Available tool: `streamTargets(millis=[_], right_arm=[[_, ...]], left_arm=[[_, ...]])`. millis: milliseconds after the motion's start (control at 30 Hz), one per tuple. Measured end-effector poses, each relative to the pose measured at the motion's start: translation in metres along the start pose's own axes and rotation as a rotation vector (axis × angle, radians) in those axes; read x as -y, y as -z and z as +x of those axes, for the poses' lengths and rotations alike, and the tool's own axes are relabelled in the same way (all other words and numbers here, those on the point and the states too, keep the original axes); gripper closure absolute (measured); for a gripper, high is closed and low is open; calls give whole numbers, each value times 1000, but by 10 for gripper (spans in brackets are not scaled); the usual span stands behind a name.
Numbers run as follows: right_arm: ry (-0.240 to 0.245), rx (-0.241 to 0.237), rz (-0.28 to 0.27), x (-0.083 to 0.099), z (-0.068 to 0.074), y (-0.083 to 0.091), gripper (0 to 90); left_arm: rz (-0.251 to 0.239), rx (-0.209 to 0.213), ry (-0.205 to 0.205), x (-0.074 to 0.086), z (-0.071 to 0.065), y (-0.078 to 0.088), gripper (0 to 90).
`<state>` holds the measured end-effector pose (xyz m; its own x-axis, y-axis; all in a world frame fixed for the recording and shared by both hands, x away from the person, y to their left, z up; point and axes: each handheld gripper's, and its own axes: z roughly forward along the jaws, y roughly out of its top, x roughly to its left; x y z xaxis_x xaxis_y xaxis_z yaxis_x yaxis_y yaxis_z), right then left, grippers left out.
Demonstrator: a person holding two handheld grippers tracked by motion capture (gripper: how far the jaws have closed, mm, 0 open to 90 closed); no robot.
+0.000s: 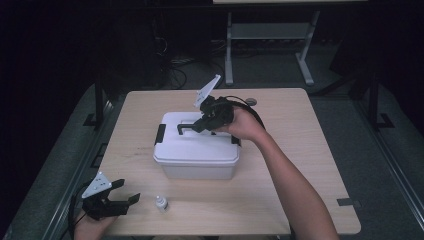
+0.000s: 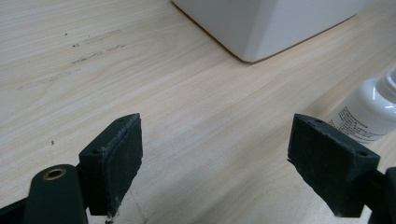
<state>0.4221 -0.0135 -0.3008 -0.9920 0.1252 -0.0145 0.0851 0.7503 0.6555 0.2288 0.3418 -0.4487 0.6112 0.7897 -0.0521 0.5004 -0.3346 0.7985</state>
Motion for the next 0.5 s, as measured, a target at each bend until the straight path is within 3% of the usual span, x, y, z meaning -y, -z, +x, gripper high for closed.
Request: streamTargets(millis=[500], right_arm=[[11, -18, -55, 1, -1, 8, 838]], left_arm=[[-1, 0, 0, 0, 0, 0, 179]])
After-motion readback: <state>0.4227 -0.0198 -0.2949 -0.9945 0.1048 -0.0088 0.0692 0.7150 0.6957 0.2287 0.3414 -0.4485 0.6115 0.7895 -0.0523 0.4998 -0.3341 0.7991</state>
